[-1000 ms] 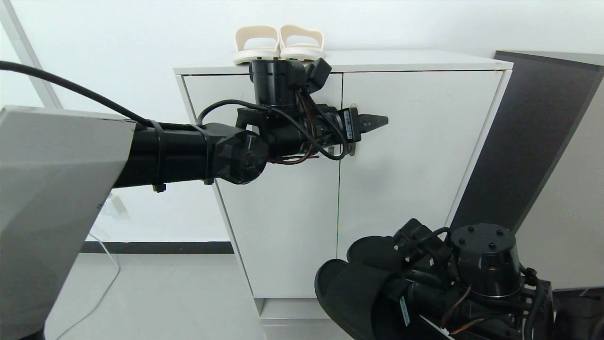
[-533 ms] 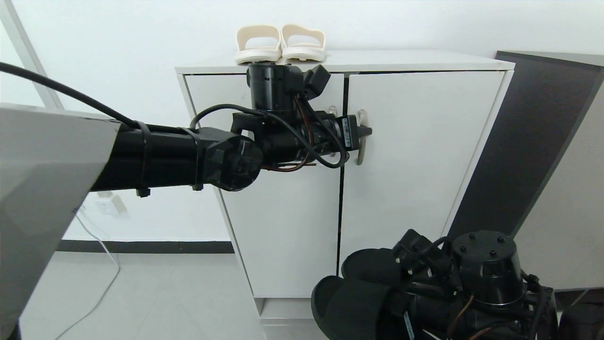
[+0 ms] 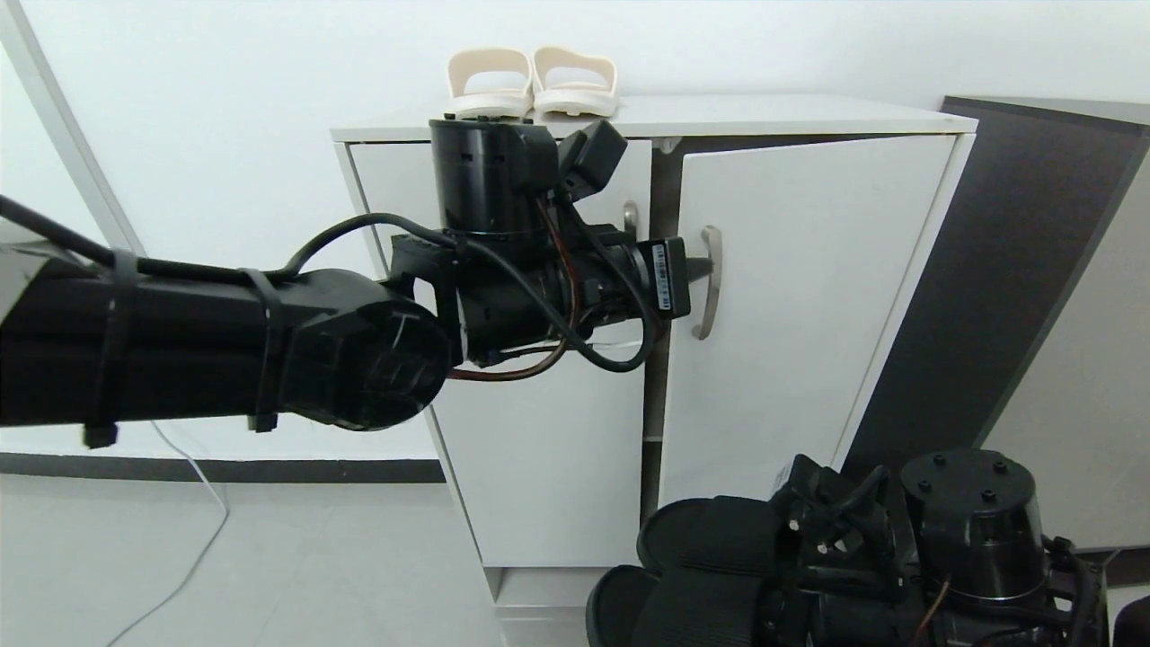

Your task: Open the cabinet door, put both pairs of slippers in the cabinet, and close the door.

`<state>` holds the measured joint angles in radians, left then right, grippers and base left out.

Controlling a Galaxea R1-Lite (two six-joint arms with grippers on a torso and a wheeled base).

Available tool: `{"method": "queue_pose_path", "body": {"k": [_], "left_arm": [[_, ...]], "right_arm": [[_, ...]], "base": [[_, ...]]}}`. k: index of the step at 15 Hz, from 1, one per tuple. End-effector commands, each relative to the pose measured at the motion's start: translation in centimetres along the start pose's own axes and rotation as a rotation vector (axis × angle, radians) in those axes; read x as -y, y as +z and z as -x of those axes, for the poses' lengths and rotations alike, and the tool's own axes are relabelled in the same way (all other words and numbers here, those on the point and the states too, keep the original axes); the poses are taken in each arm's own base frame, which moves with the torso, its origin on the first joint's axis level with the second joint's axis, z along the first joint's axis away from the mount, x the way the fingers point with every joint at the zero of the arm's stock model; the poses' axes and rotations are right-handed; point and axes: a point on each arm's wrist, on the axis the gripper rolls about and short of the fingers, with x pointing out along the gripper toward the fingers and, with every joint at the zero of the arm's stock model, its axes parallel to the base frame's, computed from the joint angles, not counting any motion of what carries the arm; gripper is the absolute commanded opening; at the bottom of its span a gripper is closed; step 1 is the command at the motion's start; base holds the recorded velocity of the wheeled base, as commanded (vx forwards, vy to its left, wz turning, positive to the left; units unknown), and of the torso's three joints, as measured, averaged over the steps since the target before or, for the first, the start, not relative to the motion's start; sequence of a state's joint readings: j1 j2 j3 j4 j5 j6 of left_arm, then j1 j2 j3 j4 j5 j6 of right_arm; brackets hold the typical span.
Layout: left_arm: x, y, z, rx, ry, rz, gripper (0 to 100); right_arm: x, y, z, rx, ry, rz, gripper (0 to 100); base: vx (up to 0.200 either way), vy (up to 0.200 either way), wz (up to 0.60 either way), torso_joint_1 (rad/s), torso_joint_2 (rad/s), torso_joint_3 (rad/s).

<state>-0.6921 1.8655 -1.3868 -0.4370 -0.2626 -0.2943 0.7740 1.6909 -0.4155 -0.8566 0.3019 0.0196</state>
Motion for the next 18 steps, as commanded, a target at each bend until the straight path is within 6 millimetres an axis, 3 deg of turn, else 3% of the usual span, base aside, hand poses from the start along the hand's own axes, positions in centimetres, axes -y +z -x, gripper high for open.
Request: {"method": "queue_pose_path", "body": {"k": [1,3,10,14,18], "left_arm": [[1.5,0.6,2.3,0.043,-0.012,-0.012,0],[1.6,0.9,3.2,0.098,-0.025,-0.018,0],[-1.4,0.4,3.1,0.172,0.034,-0.029,0],[-4.8,0.7,1.6,0.083,0.073,-0.004,0],[-5.4,0.9,-0.5,0.08,0.021,-0.011,0]], "right_arm": [[-0.1,0.1,0.1,0.006,0.002,0.002,0],[-0.1,0.1,0.1,0.007,0.004,0.003,0],[-0.2,0.0,0.1,0.002,0.005,0.007,0],[-0.3,0.0,0.2,0.003,0.008,0.012,0],[-0.3,-0.3,-0.2,-0.013,0.007,0.007,0]], "base": [[0.0,0.0,0.0,0.0,0.0,0.0],[0.0,0.0,0.0,0.0,0.0,0.0],[0.0,0.0,0.0,0.0,0.0,0.0],[0.0,0.0,0.0,0.0,0.0,0.0],[0.0,0.0,0.0,0.0,0.0,0.0]]}}
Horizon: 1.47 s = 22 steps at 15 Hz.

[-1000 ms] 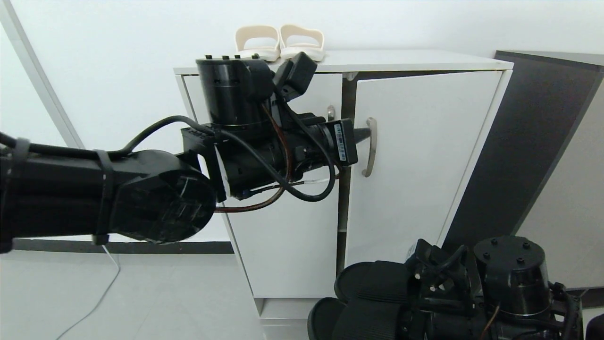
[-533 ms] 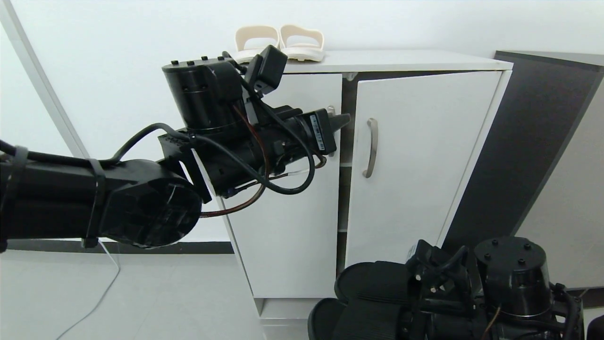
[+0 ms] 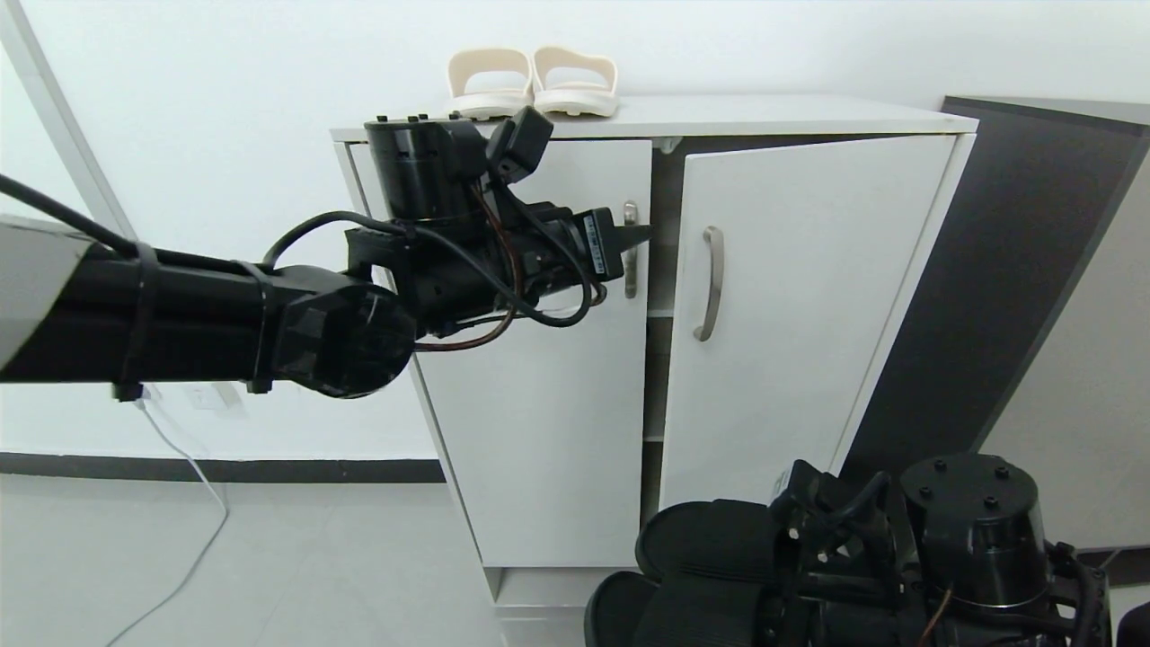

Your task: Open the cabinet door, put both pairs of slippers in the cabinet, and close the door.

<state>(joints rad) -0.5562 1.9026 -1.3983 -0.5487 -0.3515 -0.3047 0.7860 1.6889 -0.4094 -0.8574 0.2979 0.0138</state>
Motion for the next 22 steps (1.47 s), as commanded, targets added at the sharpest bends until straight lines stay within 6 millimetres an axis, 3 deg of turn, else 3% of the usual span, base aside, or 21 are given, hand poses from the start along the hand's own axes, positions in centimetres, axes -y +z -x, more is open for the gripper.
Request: {"method": "queue_pose_path", "body": {"k": [1,8,12,15,18,21,22], "left_arm": [[-0.8,-0.6,-1.8,-0.001,-0.002,0.001,0],[-0.8,-0.3,-4.8,0.025,-0.034,-0.016,0],[-0.8,0.0,-4.9,0.017,-0.03,-0.012,0],[-0.4,0.1,-4.5,0.008,-0.034,-0.006,0],[2.3,-0.7,-4.1,-0.025,-0.089,0.001,0],[8.0,-3.2,-3.0,-0.082,-0.219,0.01,0],[8.8,-3.5,-2.8,-0.08,-0.244,0.01,0]], "right_arm": [[0.0,-0.2,-0.2,-0.01,0.0,-0.003,0],[-0.3,-0.6,-0.7,-0.03,0.02,0.028,0],[-0.6,-0.7,-1.1,-0.039,0.036,0.03,0],[-0.7,-1.1,-1.5,-0.057,0.039,0.026,0],[-0.9,-1.0,-1.7,-0.055,0.048,0.03,0],[-1.2,-1.0,-1.6,-0.055,0.059,0.038,0],[-1.4,-1.0,-1.6,-0.056,0.063,0.041,0]], "base": [[0.0,0.0,0.0,0.0,0.0,0.0],[0.0,0.0,0.0,0.0,0.0,0.0],[0.0,0.0,0.0,0.0,0.0,0.0],[-0.2,0.0,0.0,0.002,0.0,0.005],[-0.2,0.0,0.0,0.002,0.0,0.001],[-0.2,0.0,0.0,-0.002,0.0,0.004],[-0.2,0.0,0.0,-0.007,0.0,0.007]]}}
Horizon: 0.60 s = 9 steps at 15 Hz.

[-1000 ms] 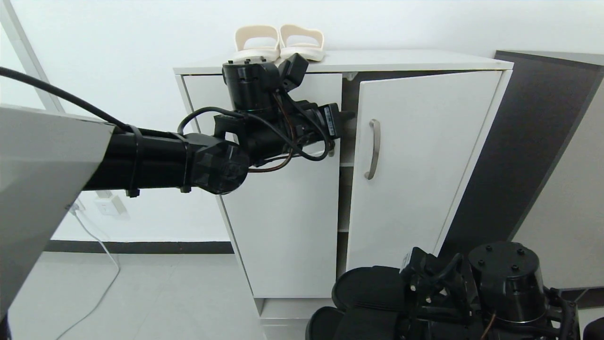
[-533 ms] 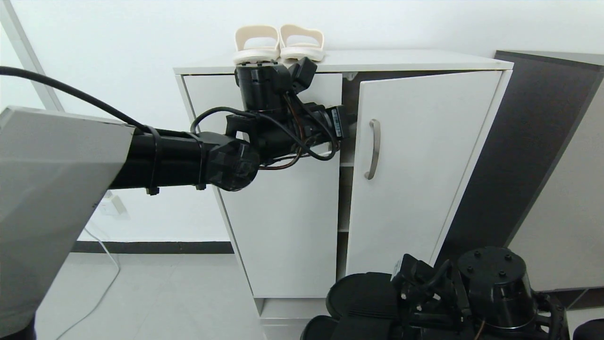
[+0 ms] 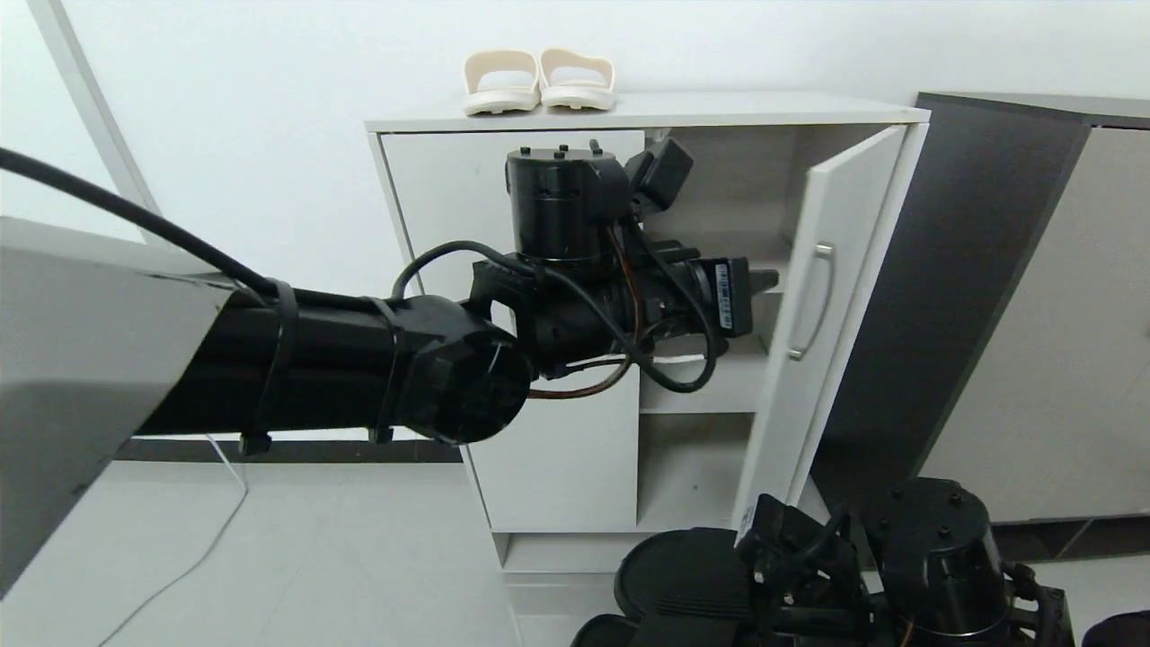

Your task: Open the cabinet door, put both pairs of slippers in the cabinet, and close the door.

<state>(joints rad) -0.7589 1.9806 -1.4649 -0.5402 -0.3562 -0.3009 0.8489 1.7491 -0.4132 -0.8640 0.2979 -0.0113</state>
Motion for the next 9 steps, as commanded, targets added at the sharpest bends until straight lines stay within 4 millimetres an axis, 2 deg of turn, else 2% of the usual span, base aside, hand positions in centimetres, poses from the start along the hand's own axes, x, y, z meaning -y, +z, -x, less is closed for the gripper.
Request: {"method": "queue_pose_path", "body": {"k": [1,2,3,6,8,9], "left_arm": [[2.6,-0.3,0.7,0.0,-0.056,-0.003,0],[2.6,-0.2,0.8,0.003,-0.051,-0.005,0],[2.4,-0.1,0.9,0.006,-0.042,-0.007,0],[0.6,2.2,4.0,0.063,0.032,-0.023,0],[0.1,4.6,10.0,0.114,0.14,-0.039,0],[0.8,4.6,13.5,0.098,0.217,-0.023,0]], "right_arm": [[-0.3,0.0,-0.1,0.004,0.009,0.007,0],[-0.3,0.0,0.0,0.011,0.009,0.009,0],[-0.3,0.0,0.0,0.014,0.009,0.01,0],[-0.2,-0.1,0.0,0.013,0.004,0.008,0],[0.2,-0.1,0.1,0.012,-0.011,-0.001,0],[0.5,-0.1,0.1,0.014,-0.02,-0.006,0]], "base": [[-0.2,0.0,0.0,0.002,0.0,0.002],[-0.2,0.0,0.0,-0.002,0.0,0.007],[0.0,0.0,0.0,0.0,0.0,0.0],[0.0,0.0,0.0,0.0,0.0,0.0],[0.0,0.0,0.0,0.0,0.0,0.0],[0.0,0.0,0.0,0.0,0.0,0.0]]}}
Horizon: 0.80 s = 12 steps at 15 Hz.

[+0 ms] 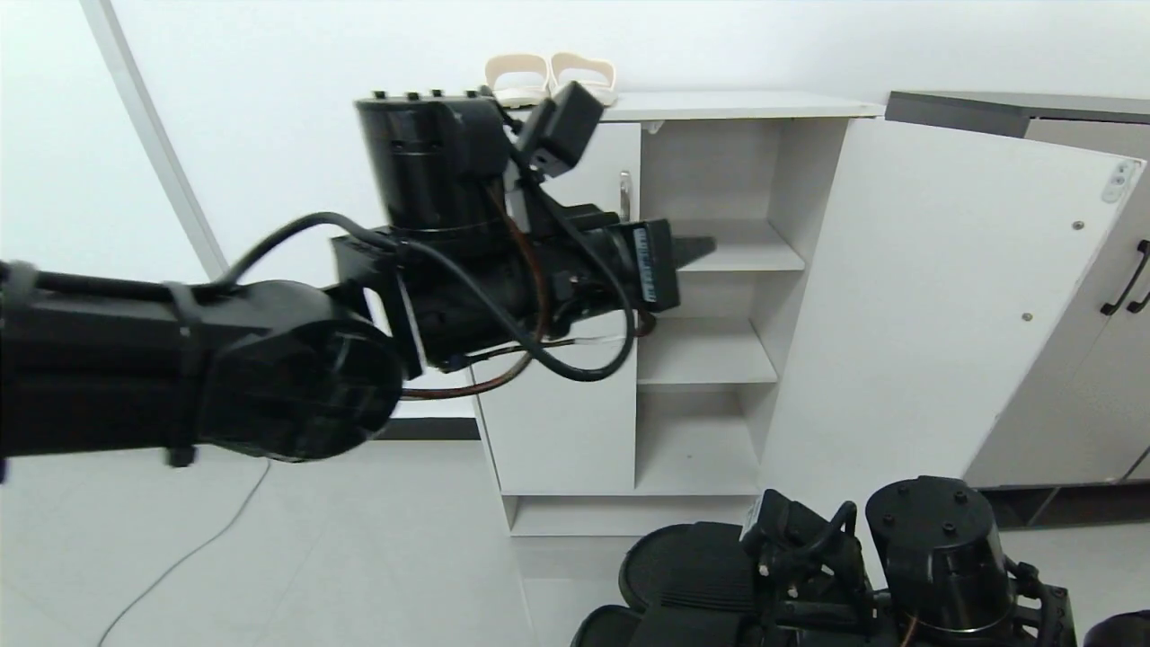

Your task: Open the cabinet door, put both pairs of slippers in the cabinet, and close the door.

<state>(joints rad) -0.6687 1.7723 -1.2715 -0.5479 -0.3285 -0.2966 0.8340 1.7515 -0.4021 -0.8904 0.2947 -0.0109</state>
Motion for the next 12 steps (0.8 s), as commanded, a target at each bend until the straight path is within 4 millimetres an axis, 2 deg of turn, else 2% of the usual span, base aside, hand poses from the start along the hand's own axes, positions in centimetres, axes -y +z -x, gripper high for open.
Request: {"method": "queue_pose_path", "body": {"k": [1,3,5,6,7,9,11,12], "left_arm": [[1.1,1.3,10.8,-0.018,0.225,0.013,0],[3.3,-0.4,19.1,-0.048,0.543,-0.063,0],[6.2,-2.3,27.3,0.008,0.824,-0.122,0],[7.3,-3.5,30.6,0.04,0.919,-0.126,0],[8.1,-4.8,33.0,0.073,1.067,-0.12,0],[9.0,-7.4,34.9,0.118,1.26,-0.148,0],[9.3,-11.3,35.9,0.079,1.402,-0.231,0],[9.0,-13.9,36.1,0.073,1.426,-0.234,0]], "right_arm": [[0.7,0.1,-0.1,0.005,-0.02,-0.013,0],[1.6,0.7,-0.2,0.026,-0.05,-0.025,0],[2.3,1.2,-0.2,0.048,-0.106,-0.029,0],[2.7,1.4,-0.4,0.053,-0.156,-0.033,0],[2.9,1.7,-0.7,0.058,-0.195,-0.032,0],[3.0,2.0,-0.8,0.072,-0.211,-0.049,0],[3.0,1.9,-0.6,0.073,-0.212,-0.059,0],[3.1,1.9,-0.6,0.072,-0.218,-0.063,0]], "base": [[0.0,0.0,0.0,0.0,0.0,0.0],[0.0,0.0,0.0,0.0,0.0,0.0],[0.0,0.0,0.0,0.0,0.0,0.0],[0.0,0.0,0.0,0.0,0.0,0.0],[0.0,0.0,0.0,0.0,0.0,0.0],[0.0,0.0,0.0,0.0,0.0,0.0],[0.0,0.0,0.0,0.0,0.0,0.0],[0.0,0.0,0.0,0.0,0.0,0.0]]}}
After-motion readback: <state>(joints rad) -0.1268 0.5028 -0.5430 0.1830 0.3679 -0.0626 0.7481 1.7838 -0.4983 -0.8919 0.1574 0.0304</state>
